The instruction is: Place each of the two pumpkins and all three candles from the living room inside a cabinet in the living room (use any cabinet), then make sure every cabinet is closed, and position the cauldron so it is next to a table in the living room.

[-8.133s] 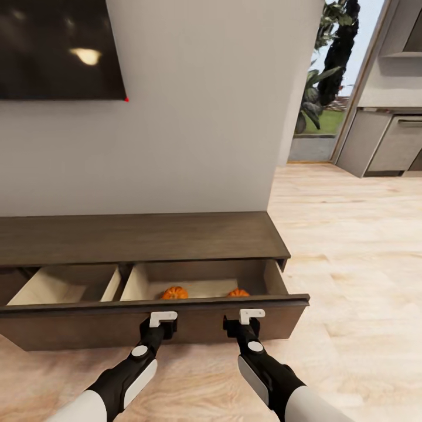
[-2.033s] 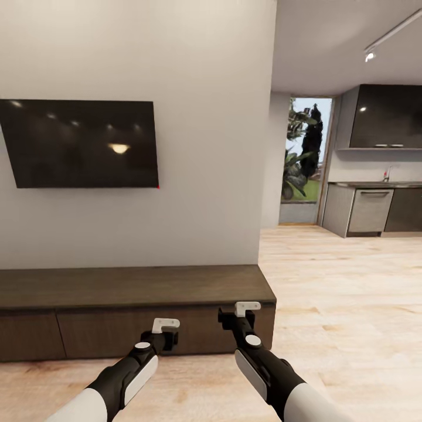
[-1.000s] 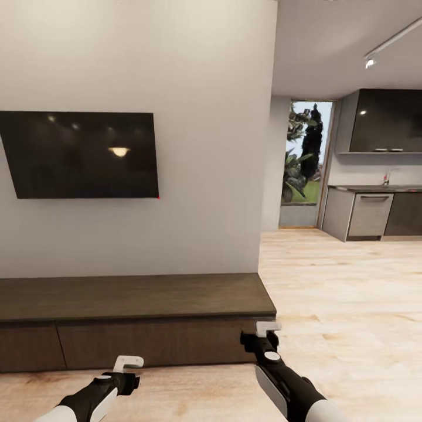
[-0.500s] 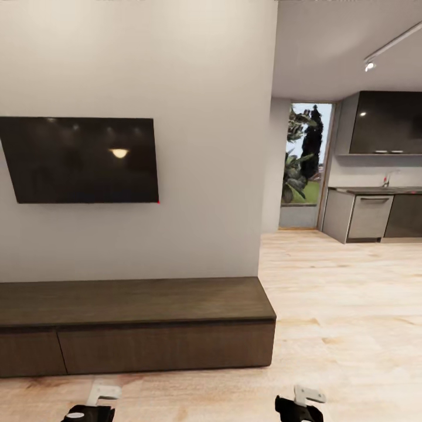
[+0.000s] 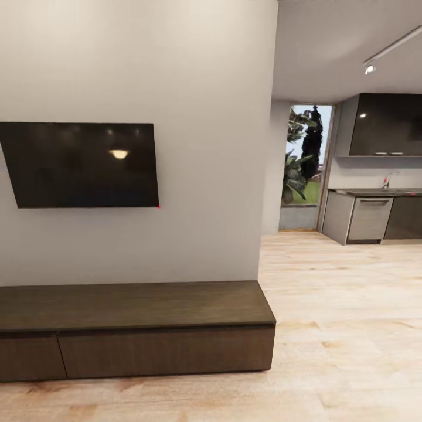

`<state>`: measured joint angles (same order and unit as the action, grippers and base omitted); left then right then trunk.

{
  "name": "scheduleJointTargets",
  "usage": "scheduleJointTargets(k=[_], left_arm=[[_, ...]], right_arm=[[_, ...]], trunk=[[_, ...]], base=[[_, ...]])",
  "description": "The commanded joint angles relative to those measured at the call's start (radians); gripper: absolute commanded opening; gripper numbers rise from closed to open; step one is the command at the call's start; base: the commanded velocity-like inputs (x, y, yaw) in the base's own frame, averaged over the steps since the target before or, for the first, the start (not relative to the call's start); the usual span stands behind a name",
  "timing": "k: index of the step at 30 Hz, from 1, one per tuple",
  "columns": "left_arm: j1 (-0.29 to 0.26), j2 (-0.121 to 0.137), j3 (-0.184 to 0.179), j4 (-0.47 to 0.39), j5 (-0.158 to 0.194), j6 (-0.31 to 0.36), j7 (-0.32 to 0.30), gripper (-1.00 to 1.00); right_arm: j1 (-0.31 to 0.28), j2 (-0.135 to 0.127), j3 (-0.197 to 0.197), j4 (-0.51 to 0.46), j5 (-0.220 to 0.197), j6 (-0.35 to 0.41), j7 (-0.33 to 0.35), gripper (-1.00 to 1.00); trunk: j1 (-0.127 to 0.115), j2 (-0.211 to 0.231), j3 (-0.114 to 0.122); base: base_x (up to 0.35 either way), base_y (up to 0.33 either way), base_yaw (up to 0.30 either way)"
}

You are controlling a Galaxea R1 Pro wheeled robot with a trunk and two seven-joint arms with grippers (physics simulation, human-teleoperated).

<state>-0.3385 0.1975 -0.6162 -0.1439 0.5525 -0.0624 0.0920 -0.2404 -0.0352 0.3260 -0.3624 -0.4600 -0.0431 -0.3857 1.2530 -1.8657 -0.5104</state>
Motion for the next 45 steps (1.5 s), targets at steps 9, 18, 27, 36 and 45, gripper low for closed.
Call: scheduleJointTargets(k=[9,18,27,36,45], left_arm=[[0.008,-0.005,-0.012,0.028,0.002,-0.006,0.005,1.00],[0.009,-0.001,-0.013,0.048,0.000,-0.006,0.005,1.00],[0.046,-0.003,-0.013,0.053,0.001,-0.018,0.005,1.00],[0.054,-0.003,-0.013,0.053,0.000,-0.021,0.005,1.00],[0.090,-0.003,-0.013,0.053,0.001,-0.031,0.005,1.00]], right_arm=[[0.000,-0.001,0.009,0.085,-0.010,-0.013,-0.004,1.00],[0.000,0.000,0.010,0.126,-0.010,-0.014,-0.004,1.00],[0.000,-0.003,0.009,0.157,-0.011,-0.014,-0.004,1.00],[0.000,0.002,0.009,0.175,-0.011,-0.014,-0.004,1.00],[0.000,-0.004,0.008,0.217,-0.011,-0.015,-0.003,1.00]], trunk=[[-0.035,0.063,0.027],[-0.069,0.126,0.055],[-0.104,0.189,0.084],[-0.138,0.252,0.112],[-0.173,0.315,0.140]], base=[[0.000,0.000,0.000],[0.000,0.000,0.000],[0.000,0.000,0.000],[0.000,0.000,0.000],[0.000,0.000,0.000]])
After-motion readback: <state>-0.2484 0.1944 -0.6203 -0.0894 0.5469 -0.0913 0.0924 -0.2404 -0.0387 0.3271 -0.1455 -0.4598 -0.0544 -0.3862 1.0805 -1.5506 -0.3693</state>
